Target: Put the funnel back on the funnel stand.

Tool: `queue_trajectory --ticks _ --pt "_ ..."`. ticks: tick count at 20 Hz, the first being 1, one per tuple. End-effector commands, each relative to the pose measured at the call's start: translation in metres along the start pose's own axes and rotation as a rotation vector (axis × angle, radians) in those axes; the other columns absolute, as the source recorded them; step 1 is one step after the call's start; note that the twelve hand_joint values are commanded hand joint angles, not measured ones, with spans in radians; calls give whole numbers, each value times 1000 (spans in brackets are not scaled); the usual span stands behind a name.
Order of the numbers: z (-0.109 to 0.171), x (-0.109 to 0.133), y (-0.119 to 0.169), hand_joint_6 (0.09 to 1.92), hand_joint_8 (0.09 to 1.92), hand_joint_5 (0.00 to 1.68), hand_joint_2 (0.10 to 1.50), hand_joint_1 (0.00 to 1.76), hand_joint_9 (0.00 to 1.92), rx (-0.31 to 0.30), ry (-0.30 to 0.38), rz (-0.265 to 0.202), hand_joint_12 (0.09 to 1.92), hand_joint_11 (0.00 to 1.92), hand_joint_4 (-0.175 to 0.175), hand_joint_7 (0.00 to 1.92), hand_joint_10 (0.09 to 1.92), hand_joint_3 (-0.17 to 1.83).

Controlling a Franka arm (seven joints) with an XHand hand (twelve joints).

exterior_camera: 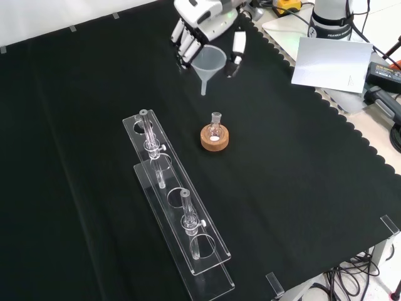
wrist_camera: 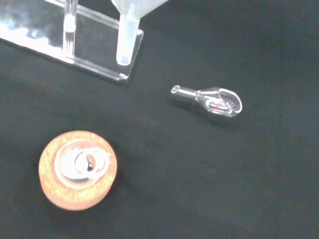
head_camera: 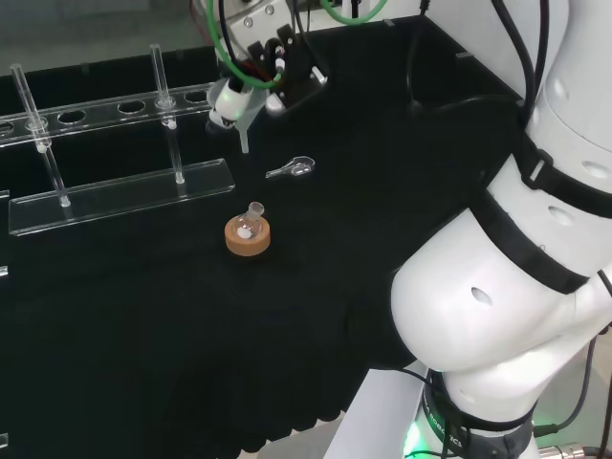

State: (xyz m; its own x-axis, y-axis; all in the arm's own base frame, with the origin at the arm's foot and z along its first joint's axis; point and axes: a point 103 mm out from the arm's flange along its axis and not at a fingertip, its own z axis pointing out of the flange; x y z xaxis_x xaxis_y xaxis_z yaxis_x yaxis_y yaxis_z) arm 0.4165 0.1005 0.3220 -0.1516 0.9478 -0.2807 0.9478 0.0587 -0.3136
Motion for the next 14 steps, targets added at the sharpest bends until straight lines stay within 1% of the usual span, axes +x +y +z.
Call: queue_trajectory --ticks 1,9,14 --pt "-16 -12 4 678 657 602 834 615 1032 -16 43 17 1208 696 -11 638 387 399" --pt "-44 -25 24 688 660 603 835 624 1034 -52 83 14 1194 713 -14 634 385 403" --pt "-56 -28 45 698 661 616 836 651 1034 -55 81 9 1186 722 -13 627 383 406"
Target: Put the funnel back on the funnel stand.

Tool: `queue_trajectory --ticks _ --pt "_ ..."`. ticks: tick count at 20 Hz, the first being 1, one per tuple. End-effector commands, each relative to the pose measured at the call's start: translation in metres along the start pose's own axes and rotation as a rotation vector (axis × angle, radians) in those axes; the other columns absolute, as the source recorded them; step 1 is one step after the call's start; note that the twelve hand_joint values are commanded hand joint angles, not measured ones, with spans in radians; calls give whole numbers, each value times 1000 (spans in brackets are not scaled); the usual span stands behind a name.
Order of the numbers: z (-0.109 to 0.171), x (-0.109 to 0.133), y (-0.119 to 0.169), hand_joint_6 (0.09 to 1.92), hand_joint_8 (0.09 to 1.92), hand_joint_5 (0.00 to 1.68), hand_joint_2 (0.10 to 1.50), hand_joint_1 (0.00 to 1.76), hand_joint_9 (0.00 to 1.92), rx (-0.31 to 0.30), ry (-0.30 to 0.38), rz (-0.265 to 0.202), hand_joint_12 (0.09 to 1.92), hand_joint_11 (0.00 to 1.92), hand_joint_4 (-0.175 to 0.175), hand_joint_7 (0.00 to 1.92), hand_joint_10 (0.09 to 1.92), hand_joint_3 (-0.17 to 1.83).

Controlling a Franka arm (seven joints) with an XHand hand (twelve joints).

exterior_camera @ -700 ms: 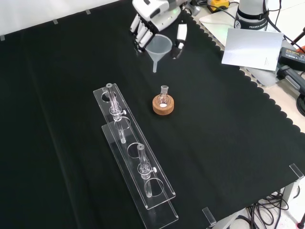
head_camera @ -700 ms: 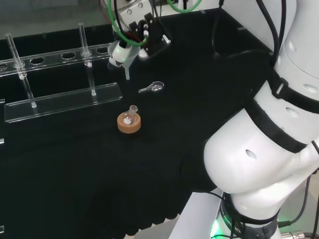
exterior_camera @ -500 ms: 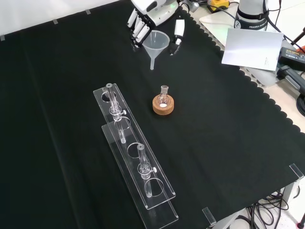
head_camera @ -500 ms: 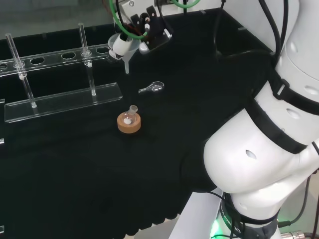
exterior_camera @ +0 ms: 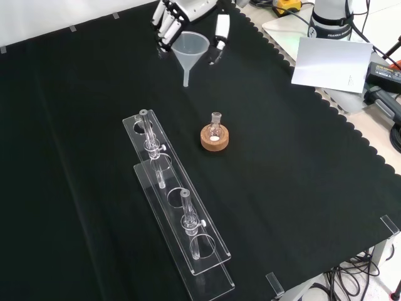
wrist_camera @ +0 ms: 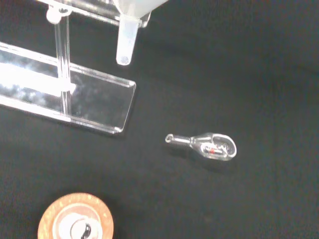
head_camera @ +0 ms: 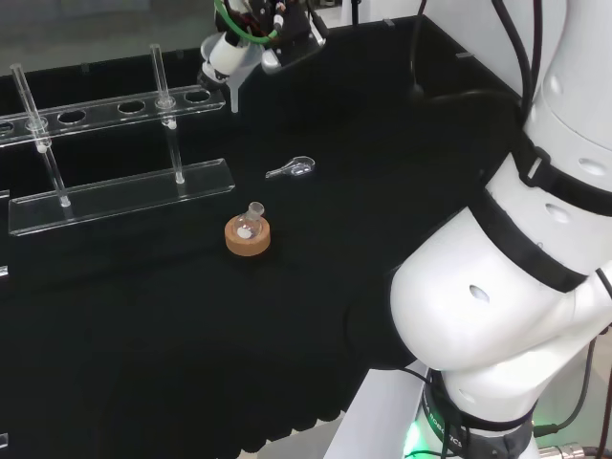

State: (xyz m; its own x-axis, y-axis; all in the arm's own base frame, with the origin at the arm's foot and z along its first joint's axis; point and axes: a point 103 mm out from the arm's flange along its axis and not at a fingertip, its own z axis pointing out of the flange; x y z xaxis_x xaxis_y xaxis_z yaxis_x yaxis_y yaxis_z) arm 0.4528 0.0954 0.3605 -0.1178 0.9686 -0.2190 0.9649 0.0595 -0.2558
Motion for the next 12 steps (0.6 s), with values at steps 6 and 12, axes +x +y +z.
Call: queue_trajectory --ticks 6,12 --pt "-20 -3 51 702 661 622 835 670 1032 7 -9 -23 1181 727 -13 616 380 411" --pt "-22 -1 74 704 664 623 832 674 1029 10 -14 -42 1177 731 -13 613 378 418"
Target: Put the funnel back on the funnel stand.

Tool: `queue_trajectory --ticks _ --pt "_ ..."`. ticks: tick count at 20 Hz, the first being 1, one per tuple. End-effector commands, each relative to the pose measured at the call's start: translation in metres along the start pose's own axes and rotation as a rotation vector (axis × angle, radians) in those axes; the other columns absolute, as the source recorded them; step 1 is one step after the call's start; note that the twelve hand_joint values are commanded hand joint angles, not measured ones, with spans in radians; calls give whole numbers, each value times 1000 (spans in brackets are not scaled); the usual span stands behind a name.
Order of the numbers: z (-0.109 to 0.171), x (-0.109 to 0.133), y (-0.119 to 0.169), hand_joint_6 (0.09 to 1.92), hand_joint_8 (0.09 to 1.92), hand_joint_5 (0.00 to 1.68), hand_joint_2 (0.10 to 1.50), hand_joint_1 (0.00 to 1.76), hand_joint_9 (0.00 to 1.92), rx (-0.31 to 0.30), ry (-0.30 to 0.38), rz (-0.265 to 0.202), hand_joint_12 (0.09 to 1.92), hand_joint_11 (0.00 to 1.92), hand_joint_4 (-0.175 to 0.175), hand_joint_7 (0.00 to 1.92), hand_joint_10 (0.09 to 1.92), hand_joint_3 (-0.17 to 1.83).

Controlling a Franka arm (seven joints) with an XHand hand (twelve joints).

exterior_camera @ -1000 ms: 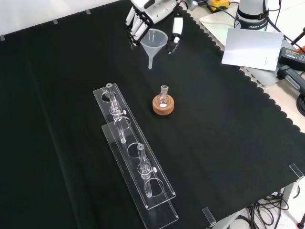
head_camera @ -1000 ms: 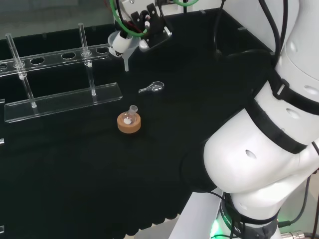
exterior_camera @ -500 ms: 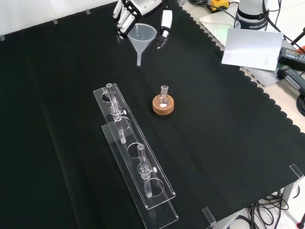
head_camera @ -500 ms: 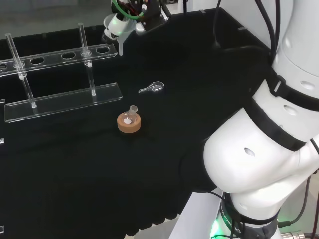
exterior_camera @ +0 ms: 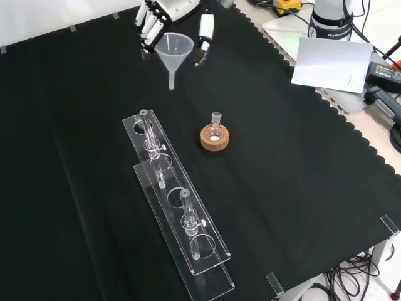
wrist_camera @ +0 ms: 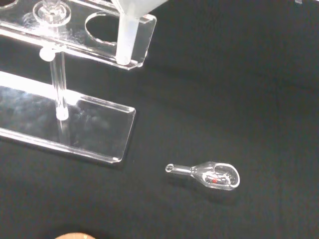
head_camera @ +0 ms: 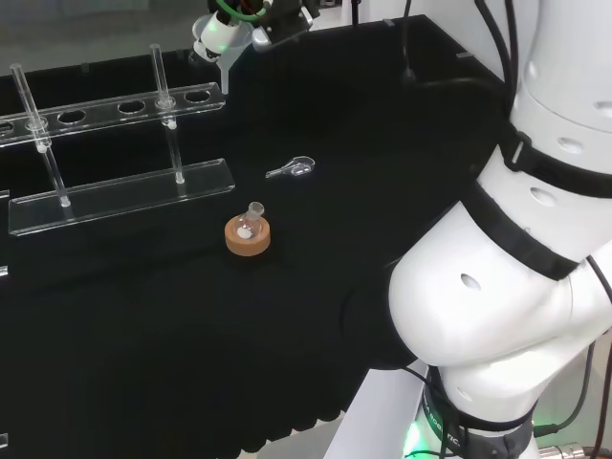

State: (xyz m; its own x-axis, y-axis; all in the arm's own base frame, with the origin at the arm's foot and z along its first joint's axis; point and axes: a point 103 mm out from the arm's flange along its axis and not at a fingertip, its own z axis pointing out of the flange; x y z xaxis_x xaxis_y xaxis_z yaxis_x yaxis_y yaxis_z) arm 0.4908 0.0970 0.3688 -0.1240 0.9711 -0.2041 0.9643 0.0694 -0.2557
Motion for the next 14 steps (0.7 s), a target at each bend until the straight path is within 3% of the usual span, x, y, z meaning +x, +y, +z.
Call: queue_trajectory --ticks 1,14 --pt "-5 3 42 704 665 624 832 675 1029 13 -28 -36 1177 732 -13 613 378 419" --pt "-4 9 79 705 670 621 825 677 1027 24 -34 -69 1174 735 -16 606 376 433"
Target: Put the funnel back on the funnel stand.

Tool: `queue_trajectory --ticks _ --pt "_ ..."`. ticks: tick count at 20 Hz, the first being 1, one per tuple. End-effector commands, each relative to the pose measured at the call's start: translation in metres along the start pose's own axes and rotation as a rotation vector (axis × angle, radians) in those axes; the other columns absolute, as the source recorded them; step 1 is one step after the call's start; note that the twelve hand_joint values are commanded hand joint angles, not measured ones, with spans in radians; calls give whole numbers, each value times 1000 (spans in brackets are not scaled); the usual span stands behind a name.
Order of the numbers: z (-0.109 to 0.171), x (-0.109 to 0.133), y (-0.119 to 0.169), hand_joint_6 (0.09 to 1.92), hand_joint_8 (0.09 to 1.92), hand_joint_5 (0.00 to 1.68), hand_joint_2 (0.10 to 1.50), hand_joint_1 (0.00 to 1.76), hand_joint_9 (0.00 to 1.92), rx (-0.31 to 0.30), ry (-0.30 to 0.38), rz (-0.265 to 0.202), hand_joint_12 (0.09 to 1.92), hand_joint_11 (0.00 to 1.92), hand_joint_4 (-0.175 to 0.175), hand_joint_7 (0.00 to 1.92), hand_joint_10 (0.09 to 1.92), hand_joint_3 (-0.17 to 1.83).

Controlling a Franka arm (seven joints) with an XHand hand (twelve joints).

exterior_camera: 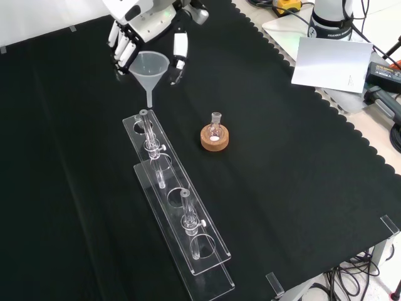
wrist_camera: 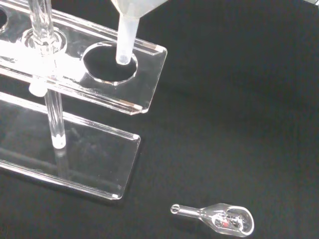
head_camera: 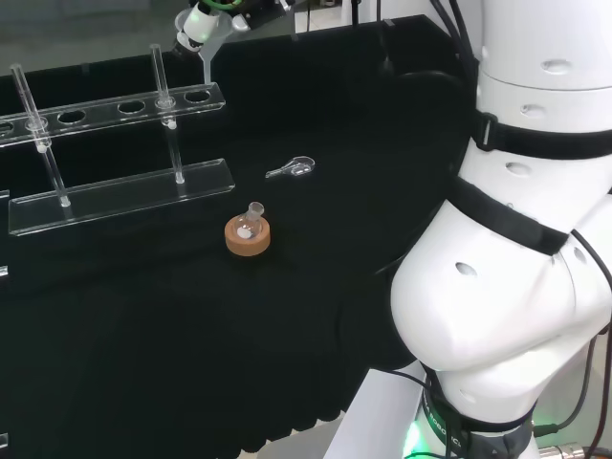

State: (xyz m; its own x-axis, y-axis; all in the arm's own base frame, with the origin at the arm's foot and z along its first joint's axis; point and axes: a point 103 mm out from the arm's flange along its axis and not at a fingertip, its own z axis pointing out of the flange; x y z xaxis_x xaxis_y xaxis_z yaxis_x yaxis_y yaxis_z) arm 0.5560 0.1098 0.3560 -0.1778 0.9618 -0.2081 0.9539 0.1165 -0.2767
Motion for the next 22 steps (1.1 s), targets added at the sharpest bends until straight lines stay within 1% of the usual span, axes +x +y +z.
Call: queue_trajectory --ticks 1,11,22 --pt "3 2 15 704 670 621 825 677 1027 15 -15 -19 1174 735 -16 606 376 434" --pt "13 9 36 704 674 618 820 678 1027 36 -7 -34 1173 736 -18 603 375 443" --pt "37 18 50 705 676 617 816 680 1025 66 -1 -54 1173 737 -20 601 375 451"
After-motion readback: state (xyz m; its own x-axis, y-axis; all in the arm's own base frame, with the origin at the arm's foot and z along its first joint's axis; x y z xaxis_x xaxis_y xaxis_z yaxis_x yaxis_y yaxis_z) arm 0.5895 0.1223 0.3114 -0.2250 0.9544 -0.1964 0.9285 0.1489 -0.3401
